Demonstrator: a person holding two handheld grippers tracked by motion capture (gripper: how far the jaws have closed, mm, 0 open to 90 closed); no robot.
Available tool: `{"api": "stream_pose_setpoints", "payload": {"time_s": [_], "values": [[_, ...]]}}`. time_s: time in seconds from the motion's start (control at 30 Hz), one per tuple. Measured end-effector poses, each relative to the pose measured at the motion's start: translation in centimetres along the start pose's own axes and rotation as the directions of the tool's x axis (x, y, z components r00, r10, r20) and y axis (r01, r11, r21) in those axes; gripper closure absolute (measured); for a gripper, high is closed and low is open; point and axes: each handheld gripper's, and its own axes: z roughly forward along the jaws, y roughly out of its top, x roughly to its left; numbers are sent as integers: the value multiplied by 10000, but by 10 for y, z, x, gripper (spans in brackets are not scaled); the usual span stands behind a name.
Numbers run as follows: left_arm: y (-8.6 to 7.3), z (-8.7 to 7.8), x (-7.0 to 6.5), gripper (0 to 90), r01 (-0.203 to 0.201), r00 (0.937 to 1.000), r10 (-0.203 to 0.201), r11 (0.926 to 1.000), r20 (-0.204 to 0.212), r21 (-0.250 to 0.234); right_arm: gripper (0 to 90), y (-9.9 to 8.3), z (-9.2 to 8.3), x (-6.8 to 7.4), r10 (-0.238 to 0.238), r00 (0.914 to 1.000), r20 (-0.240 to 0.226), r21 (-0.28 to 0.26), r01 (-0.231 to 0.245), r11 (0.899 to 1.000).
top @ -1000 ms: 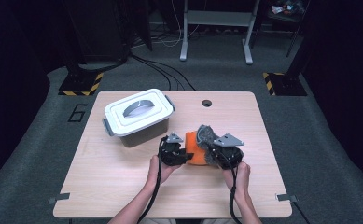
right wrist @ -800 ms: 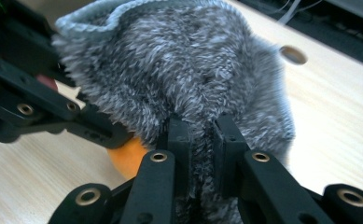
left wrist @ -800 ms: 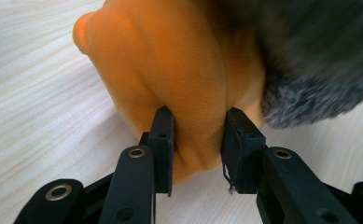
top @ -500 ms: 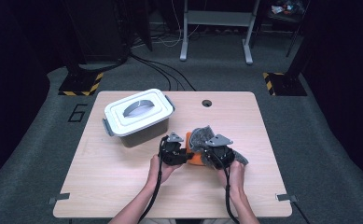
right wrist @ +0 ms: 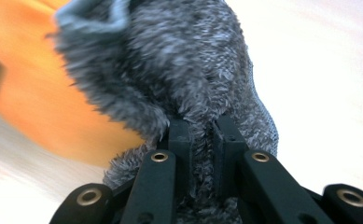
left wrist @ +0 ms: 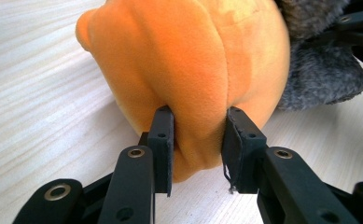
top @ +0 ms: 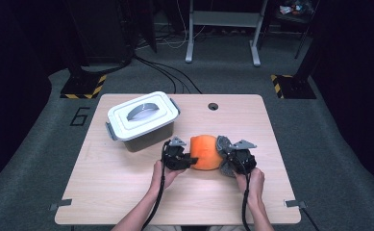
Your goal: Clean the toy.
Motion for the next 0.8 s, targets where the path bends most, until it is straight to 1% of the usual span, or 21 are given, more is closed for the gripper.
{"api": "stream_pose_setpoints", "payload": {"time_s": [0.03, 0.07, 0.13, 0.17, 0.2, 0.23, 0.27, 0.3, 0.33, 0.4, 0.43, 0.47, 0.5, 0.57, 0.63, 0.67, 0.7, 0.73, 0.77, 0.8], "values": [[0, 0, 1, 666, -1, 10000, 1, 10000, 4, 10, 800, -3, 3, -4, 226, 9997, -38, 118, -226, 9997], [-1, 0, 1, 667, 98, 9999, -98, 9999, 33, 35, 800, -5, 5, -7, 362, 9992, -141, 154, -360, 9992], [-1, 0, 1, 666, 85, 10000, -85, 10000, 19, 15, 800, -6, 3, -10, 483, 9986, -230, 18, -482, 9988], [-1, 0, 1, 665, 97, 10000, -97, 9999, 7, 24, 800, -5, 0, -10, 485, 9986, -217, -185, -489, 9986], [-1, -1, 2, 664, 6, 10000, -6, 10000, 22, 50, 800, -3, -5, -9, 306, 9992, -270, -359, -316, 9989], [-1, -1, 1, 664, -22, 10000, 22, 10000, -11, 24, 800, -1, -8, -7, 379, 9986, -361, -561, -399, 9976], [-1, 0, 1, 664, 1, 10000, -1, 10000, -3, 22, 800, 3, -14, -4, 242, 9985, -495, -846, -283, 9960], [-1, -1, 0, 664, -28, 10000, 28, 10000, -11, 33, 799, 7, -19, 1, 50, 9985, -542, -1001, -104, 9949], [-1, 0, 0, 663, -56, 10000, 56, 10000, -26, 18, 799, 10, -22, 5, -45, 9982, -599, -1126, -23, 9936], [-1, 0, -1, 663, -86, 9999, 86, 10000, -73, -2, 799, 20, -29, 18, -615, 9955, -715, -1467, 504, 9879], [0, 0, -1, 663, -212, 9997, 213, 9998, -105, 18, 798, 23, -31, 25, -741, 9940, -799, -1531, 612, 9863], [0, 0, -2, 663, -135, 9999, 134, 9999, -107, -21, 798, 26, -32, 29, -948, 9918, -853, -1593, 804, 9839], [0, 0, -2, 664, -169, 9998, 169, 9999, -110, -11, 798, 30, -33, 38, -1229, 9884, -893, -1656, 1069, 9804], [0, 0, -2, 664, -188, 9997, 188, 9998, -129, 1, 797, 34, -32, 50, -1634, 9823, -911, -1609, 1474, 9759], [0, 0, -2, 665, -225, 9997, 225, 9997, -134, 8, 797, 36, -27, 59, -1978, 9763, -877, -1464, 1837, 9720], [0, 0, -2, 665, -269, 9996, 270, 9996, -130, 28, 797, 36, -25, 60, -2117, 9737, -840, -1420, 1986, 9698], [0, 0, -3, 665, -216, 9997, 216, 9998, -121, 4, 797, 36, -22, 62, -1994, 9761, -862, -1325, 1872, 9734], [0, 0, -3, 665, -315, 9994, 316, 9995, -131, 49, 798, 35, -20, 62, -2025, 9757, -833, -1262, 1912, 9734], [0, 0, -3, 665, -329, 9993, 330, 9994, -148, 59, 798, 34, -18, 61, -1995, 9766, -807, -1202, 1892, 9746], [0, 0, -4, 665, -365, 9992, 366, 9993, -144, 62, 798, 34, -17, 60, -1899, 9784, -813, -1189, 1796, 9765]]}}
